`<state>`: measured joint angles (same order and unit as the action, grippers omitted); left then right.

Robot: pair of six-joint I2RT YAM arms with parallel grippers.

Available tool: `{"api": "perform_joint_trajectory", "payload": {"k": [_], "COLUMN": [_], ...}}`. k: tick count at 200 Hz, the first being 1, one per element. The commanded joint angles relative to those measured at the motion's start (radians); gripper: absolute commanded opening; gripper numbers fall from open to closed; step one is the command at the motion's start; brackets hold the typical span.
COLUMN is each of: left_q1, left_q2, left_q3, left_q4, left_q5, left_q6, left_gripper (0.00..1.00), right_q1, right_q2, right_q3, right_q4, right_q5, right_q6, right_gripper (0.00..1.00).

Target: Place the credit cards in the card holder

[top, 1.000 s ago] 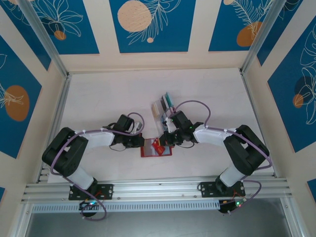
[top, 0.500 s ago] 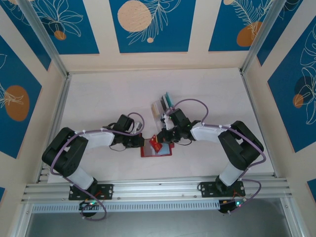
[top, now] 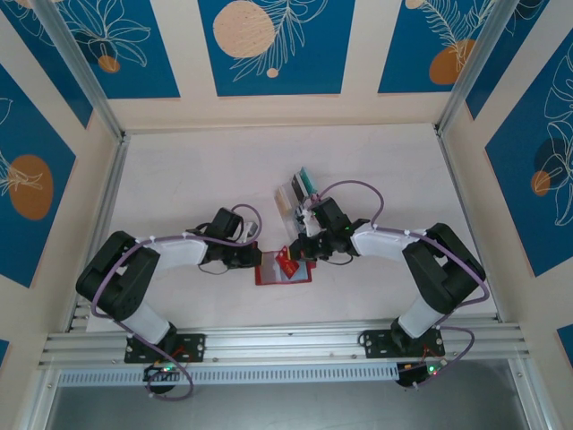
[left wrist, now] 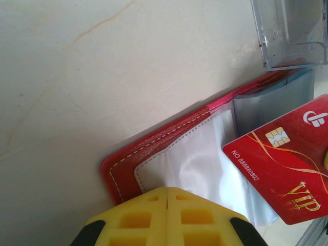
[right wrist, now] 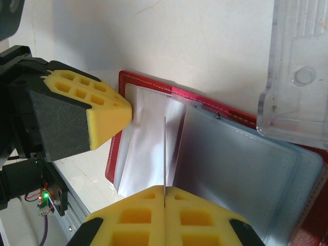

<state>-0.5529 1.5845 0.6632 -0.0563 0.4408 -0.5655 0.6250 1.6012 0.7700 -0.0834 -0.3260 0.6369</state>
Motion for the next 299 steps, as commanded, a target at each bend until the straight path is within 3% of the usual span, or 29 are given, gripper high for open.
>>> {"api": "perform_joint_trajectory", "payload": {"k": [1,196,299], "left_q1": [-0.004,-0.004,-0.004], "left_q2": [0.002,-0.002,0.001], "left_q3": [-0.034,-0.032,-0.041], "left_q4": [-0.078,-0.091,-0.080], "left_q5": [-0.062,-0.070,-0.066], "left_q6": [0.018,0.024,0.017], "left_gripper": [0.03,0.03,0.03], "right_q1": [-0.009,-0.010,0.018], "right_q2": [0.011,0.001,0.072], "right_q3": [-0.033,-0.006,0.054], "right_q4": [-0.087,-0.196,-0.204], "right_q5": [-0.013,0.083,0.044], "right_q6": [0.033,0.024,0.033], "right_gripper": [0.00,0.00,0.00]}}
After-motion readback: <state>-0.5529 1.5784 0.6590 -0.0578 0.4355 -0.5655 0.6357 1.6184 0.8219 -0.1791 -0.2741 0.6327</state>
